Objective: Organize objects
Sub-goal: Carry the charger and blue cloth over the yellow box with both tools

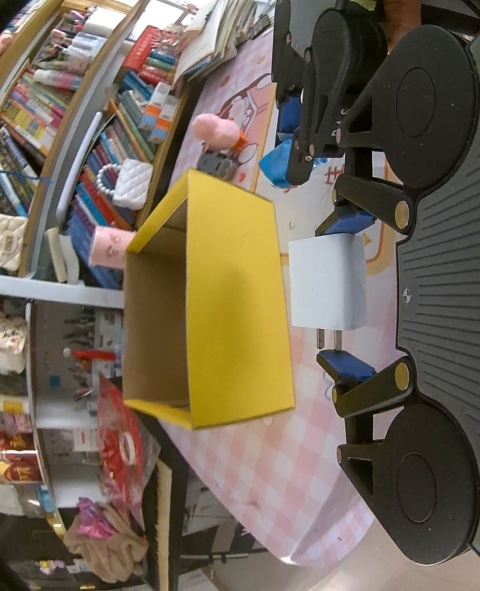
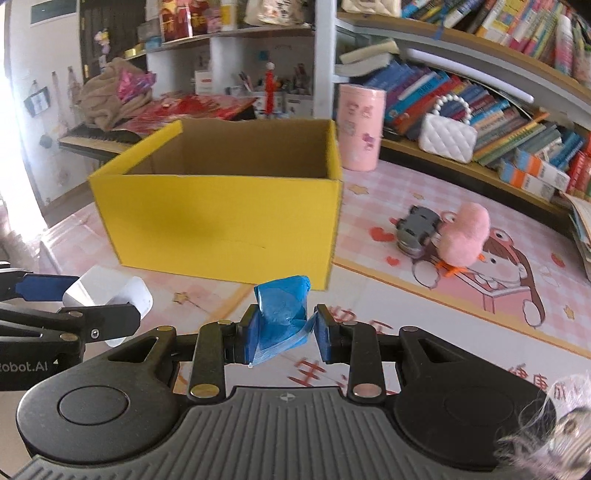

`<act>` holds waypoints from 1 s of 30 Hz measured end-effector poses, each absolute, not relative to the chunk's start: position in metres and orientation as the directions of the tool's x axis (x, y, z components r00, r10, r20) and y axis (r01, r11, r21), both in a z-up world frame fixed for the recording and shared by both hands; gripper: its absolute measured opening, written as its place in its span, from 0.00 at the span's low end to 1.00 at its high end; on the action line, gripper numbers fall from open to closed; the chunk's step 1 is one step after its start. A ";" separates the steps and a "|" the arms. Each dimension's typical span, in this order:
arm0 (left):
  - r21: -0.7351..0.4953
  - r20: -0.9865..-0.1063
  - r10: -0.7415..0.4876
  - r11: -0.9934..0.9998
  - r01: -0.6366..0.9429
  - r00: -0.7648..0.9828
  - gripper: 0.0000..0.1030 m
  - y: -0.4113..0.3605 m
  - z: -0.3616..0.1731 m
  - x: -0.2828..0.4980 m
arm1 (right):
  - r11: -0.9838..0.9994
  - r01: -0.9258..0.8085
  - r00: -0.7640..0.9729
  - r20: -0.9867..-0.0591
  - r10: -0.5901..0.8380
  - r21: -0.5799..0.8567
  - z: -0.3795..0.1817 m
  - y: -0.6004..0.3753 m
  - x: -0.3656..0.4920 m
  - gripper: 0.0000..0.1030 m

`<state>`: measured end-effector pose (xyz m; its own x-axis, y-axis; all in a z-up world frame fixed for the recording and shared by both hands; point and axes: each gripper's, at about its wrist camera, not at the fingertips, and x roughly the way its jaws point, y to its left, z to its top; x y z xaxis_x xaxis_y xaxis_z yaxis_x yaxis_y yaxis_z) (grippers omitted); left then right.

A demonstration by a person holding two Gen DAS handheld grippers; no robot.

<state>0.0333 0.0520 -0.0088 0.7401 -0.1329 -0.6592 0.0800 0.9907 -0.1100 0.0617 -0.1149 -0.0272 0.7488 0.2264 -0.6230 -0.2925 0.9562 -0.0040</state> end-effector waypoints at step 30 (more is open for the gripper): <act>-0.089 -0.462 -0.076 0.995 0.039 0.884 0.63 0.082 0.042 0.078 | 0.934 -0.356 0.821 -0.486 0.299 -0.027 0.028 -0.082 0.101 0.28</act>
